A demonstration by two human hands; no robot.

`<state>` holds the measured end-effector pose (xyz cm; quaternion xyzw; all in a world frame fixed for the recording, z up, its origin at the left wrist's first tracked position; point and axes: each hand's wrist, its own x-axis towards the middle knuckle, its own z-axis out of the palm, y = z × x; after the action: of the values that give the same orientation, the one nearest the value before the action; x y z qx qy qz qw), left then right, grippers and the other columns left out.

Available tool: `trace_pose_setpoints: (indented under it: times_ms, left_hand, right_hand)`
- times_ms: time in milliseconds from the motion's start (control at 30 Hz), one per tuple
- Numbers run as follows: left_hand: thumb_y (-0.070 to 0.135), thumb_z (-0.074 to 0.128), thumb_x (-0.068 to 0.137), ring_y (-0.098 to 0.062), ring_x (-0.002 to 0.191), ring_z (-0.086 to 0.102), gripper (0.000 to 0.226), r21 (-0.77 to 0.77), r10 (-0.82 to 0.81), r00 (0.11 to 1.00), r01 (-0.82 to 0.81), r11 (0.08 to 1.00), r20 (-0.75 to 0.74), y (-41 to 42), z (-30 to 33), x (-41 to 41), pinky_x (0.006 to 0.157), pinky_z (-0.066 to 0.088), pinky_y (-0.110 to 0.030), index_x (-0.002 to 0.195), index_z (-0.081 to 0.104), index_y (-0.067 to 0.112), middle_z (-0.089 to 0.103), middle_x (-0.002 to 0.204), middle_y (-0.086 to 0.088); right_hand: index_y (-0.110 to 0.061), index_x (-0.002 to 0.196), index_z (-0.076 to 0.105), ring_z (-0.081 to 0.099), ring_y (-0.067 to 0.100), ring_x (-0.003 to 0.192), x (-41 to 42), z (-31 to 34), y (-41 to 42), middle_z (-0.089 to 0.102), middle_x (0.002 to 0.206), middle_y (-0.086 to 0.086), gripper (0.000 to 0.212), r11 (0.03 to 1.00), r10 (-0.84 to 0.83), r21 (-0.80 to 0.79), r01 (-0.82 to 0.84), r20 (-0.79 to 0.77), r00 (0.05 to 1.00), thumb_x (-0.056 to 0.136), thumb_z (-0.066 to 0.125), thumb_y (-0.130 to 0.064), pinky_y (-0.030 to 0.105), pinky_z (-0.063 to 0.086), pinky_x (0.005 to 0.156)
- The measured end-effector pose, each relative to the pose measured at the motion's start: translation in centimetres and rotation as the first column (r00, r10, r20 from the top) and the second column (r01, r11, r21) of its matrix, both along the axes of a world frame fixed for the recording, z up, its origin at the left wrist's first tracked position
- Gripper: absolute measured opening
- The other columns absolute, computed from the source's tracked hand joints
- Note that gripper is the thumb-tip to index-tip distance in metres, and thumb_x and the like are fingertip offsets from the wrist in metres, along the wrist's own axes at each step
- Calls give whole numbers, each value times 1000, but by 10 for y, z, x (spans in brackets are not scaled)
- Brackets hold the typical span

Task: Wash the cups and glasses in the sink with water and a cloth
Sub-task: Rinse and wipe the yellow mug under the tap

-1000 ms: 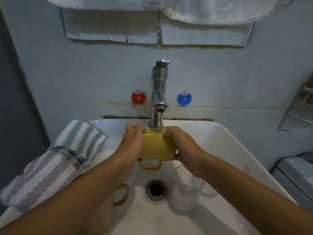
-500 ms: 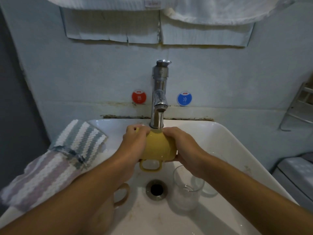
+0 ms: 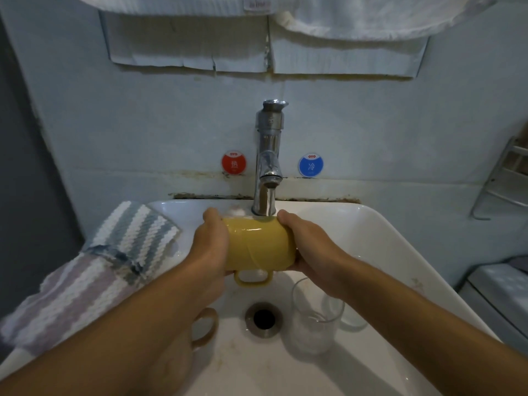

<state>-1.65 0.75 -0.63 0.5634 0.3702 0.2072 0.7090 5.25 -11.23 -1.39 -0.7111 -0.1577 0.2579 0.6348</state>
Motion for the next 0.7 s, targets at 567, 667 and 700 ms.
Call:
trace_pose_setpoints:
  times_ms: [567,667,700]
  left_hand:
    - [46,48,96,-20,86,55,25,286,-151,988,151,946,-21,3,1,-2,77,55,-41,112,54,28,55,102,-2]
    - [41,50,97,-12,79,46,23,399,-154,986,168,901,-68,3,-2,-1,61,42,-29,119,51,33,51,111,-2]
    - [40,48,99,-12,78,45,23,410,-145,987,160,898,-68,3,-3,0,60,39,-28,120,51,34,49,112,-3]
  right_hand:
    - [-27,120,47,56,21,102,-2,-1,-1,50,115,-1,24,996,87,-36,-83,127,988,103,39,-41,35,60,74]
    - [-27,123,45,57,21,101,-3,-1,-1,49,116,-2,28,993,97,-79,-84,178,979,102,42,-44,31,60,71]
    - [-28,124,44,57,20,100,-3,-1,0,49,116,-3,30,992,104,-93,-87,191,976,101,42,-47,29,59,69]
